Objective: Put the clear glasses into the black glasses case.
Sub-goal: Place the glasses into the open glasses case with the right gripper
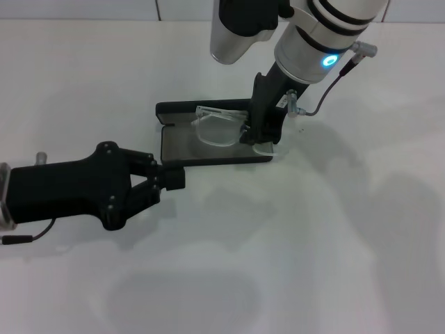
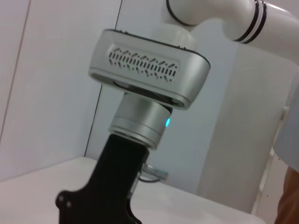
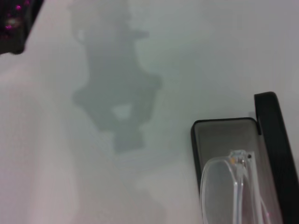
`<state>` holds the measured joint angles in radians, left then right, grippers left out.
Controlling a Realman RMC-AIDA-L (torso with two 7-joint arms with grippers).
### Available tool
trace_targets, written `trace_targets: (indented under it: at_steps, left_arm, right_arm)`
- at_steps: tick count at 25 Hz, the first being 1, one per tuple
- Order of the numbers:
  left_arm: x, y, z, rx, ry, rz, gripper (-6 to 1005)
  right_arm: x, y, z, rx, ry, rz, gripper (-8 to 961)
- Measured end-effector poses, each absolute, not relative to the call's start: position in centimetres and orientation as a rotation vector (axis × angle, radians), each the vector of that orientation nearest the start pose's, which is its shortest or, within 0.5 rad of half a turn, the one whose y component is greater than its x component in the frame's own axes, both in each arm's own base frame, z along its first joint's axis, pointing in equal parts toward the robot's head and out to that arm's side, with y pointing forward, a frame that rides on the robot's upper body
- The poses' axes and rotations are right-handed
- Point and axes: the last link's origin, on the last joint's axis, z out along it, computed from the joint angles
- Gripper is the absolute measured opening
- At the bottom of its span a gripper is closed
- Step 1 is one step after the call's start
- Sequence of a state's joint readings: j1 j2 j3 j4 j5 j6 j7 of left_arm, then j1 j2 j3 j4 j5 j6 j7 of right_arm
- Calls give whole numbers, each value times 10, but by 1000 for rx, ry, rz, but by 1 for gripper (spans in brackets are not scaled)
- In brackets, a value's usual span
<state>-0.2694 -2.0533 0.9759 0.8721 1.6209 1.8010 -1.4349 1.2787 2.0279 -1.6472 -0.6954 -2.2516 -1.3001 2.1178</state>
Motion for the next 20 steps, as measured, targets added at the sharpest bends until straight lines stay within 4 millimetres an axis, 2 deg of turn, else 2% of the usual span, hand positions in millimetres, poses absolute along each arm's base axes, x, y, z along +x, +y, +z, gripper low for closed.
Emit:
trace_targets:
  at_steps: [13,20]
  left_arm:
    - [-259,265,42,-2808,-501,-909,110]
    - [-258,270,48,-2793,-468,-902,109]
  right_arm:
    - [39,406,-88,-2981,-107,-633,99]
    - [31,409,-92,-2948,-176,-621,99]
